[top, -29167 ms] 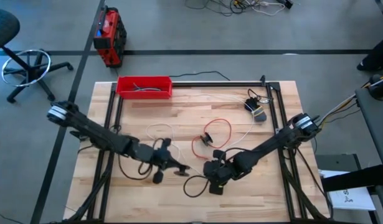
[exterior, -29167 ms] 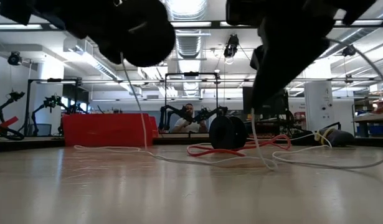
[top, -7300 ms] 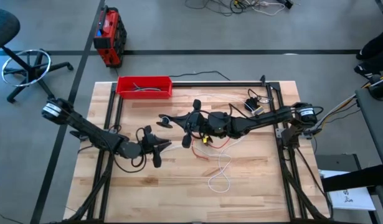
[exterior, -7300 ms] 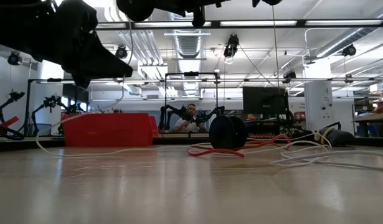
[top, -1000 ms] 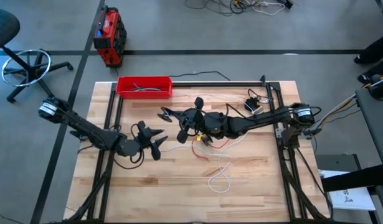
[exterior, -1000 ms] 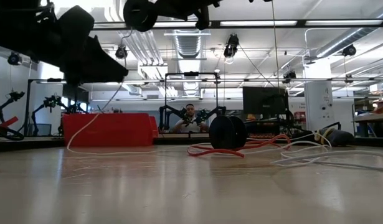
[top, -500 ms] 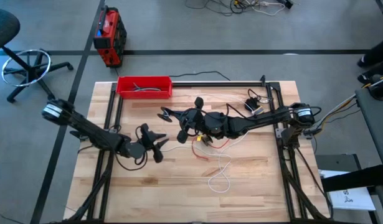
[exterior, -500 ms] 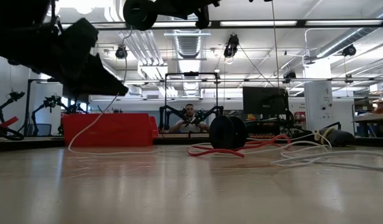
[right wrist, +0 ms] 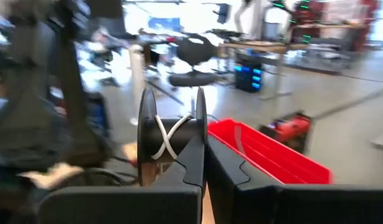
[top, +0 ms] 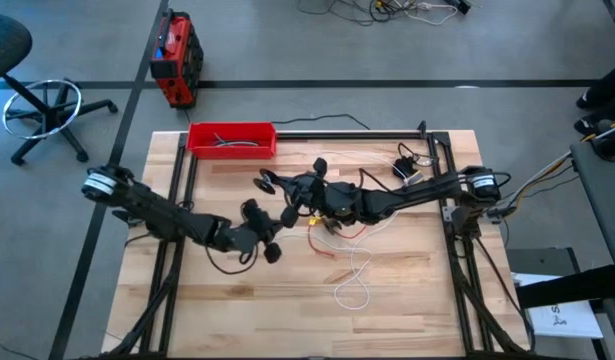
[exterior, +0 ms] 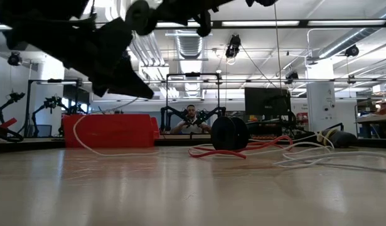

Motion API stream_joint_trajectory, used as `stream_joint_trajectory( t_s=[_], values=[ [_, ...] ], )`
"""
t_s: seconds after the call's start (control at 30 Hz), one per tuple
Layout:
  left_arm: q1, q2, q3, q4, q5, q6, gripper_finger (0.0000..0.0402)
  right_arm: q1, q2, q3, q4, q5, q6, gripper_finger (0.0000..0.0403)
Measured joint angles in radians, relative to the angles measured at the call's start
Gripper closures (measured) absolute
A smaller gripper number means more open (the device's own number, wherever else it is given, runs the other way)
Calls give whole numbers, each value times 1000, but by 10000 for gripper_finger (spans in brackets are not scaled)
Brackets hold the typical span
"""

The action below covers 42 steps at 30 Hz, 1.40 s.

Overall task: Coil cords
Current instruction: Coil the white wire onto the black spool

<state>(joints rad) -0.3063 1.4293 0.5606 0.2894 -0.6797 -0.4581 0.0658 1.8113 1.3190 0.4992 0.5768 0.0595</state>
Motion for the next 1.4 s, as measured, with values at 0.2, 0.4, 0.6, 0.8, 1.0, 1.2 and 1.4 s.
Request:
stream_joint_trajectory(
  t_s=[0.2, 0.4, 0.6, 0.8, 1.0, 1.2, 1.4],
  values=[
    [32, 56, 119, -93, 90, 28, 401, 0, 24, 0, -11, 18, 1, 403],
    [38, 40, 197, -213, 126, 120, 401, 0, 37, 0, -79, 17, 0, 403],
    [39, -22, 235, -340, 217, 166, 401, -9, 36, 2, -124, -59, -31, 403],
    [38, -101, 229, -393, 395, 168, 401, -18, 36, 1, -183, -63, -44, 402],
    [38, -161, 211, -399, 468, 172, 401, -18, 36, 1, -184, -87, -58, 402],
    [37, -160, 208, -434, 472, 167, 398, -18, 32, -2, -183, -93, -27, 403],
    [23, -182, 172, -455, 426, 139, 366, -22, 5, -8, -244, -79, -47, 403]
  ],
)
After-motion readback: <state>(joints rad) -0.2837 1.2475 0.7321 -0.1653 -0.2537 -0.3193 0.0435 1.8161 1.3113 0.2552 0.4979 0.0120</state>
